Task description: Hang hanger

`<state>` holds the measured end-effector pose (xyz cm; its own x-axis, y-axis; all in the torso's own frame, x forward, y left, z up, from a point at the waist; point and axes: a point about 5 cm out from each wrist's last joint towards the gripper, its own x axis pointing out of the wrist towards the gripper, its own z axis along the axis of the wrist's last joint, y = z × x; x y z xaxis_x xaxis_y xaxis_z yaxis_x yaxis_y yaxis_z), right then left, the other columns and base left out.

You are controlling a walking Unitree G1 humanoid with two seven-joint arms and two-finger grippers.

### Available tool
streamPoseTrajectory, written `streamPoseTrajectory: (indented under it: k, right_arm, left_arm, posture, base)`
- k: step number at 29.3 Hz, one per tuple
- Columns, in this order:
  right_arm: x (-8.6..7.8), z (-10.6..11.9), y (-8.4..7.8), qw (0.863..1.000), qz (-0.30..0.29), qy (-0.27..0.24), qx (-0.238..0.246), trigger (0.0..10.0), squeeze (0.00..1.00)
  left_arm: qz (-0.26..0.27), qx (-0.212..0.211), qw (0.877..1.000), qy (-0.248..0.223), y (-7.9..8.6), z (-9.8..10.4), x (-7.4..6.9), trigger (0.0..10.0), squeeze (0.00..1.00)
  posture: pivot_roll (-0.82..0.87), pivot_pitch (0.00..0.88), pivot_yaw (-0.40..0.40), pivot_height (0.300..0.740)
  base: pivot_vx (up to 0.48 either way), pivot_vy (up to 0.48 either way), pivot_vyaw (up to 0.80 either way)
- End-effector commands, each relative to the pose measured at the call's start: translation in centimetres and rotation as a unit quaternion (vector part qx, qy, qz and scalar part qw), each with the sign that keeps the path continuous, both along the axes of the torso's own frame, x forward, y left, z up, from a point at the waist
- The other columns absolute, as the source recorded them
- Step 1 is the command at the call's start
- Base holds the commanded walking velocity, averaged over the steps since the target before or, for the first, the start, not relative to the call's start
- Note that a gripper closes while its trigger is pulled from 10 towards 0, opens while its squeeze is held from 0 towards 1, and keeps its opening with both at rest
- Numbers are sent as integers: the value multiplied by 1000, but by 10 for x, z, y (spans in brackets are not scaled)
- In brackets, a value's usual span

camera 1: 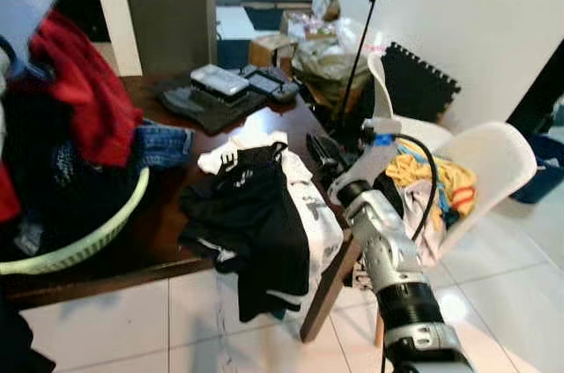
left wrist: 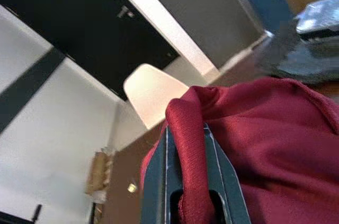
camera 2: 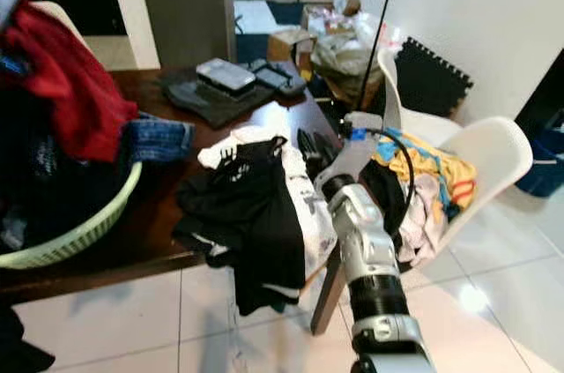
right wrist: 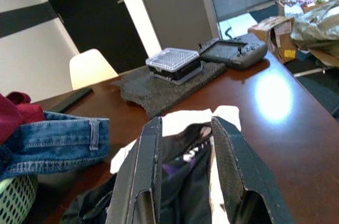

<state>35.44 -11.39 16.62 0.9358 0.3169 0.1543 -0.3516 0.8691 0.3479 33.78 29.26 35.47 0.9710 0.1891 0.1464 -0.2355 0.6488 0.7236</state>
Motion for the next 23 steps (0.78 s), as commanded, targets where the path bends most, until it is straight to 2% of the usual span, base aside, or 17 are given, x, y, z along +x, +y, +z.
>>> streamPoseTrajectory:
  k: [1, 2, 5, 6, 15, 17, 19, 20, 21, 22, 23]
  right_arm:
    - [-1, 0, 0, 1000, 3, 1, -2, 10000, 0]
    - [-1, 0, 0, 1000, 2, 2, -2, 10000, 0]
    - [-1, 0, -1, 1000, 1, 2, -2, 10000, 0]
    - [-2, 0, -1, 1000, 1, 4, -3, 10000, 0]
    - [-3, -1, 0, 1000, 6, 6, -4, 10000, 0]
    - [-2, -1, 0, 1000, 6, 6, -4, 10000, 0]
    - [-2, 0, -1, 1000, 6, 6, -5, 10000, 0]
    - [-2, 0, -1, 1000, 6, 6, -5, 10000, 0]
    - [-2, 0, -1, 1000, 7, 6, -5, 10000, 0]
    - [-2, 0, -1, 1000, 7, 6, -5, 10000, 0]
    - [-2, 0, -1, 1000, 8, 6, -5, 10000, 0]
  left_arm:
    - [-14, -13, 999, 43, -5, -12, -4, 10000, 357]
    - [-19, -23, 997, 67, -6, -18, -7, 10000, 1000]
    - [-24, -30, 996, 85, -7, -23, -10, 10000, 1000]
    - [-31, -40, 993, 104, -9, -27, -16, 10000, 1000]
    - [-55, -83, 985, 139, -15, -27, -35, 10000, 1000]
    - [-65, -98, 983, 138, -17, -25, -38, 10000, 1000]
    - [-74, -117, 985, 105, -17, -13, -41, 10000, 1000]
    - [-74, -117, 985, 105, -17, -13, -41, 10000, 1000]
    - [-76, -123, 986, 84, -17, -7, -41, 10000, 435]
    - [-76, -123, 986, 84, -17, -7, -41, 10000, 435]
    - [-71, -113, 990, 36, -17, 7, -42, 10000, 0]
  posture:
    - [99, 0, -51, 740]
    - [99, 0, -52, 740]
    - [99, 0, -52, 740]
    - [102, 0, -57, 740]
    - [101, 0, -57, 740]
    - [102, 0, -59, 740]
    - [104, 0, -61, 740]
    - [104, 0, -61, 740]
    - [104, 0, -61, 740]
    - [104, 0, -61, 740]
    - [103, 0, -62, 740]
  base:
    - [0, 0, 0]
    - [0, 0, 0]
    - [0, 0, 0]
    - [0, 0, 0]
    - [0, 0, 0]
    - [0, 0, 0]
    - [0, 0, 0]
    - [0, 0, 0]
    - [0, 0, 0]
    - [0, 0, 0]
    - [0, 0, 0]
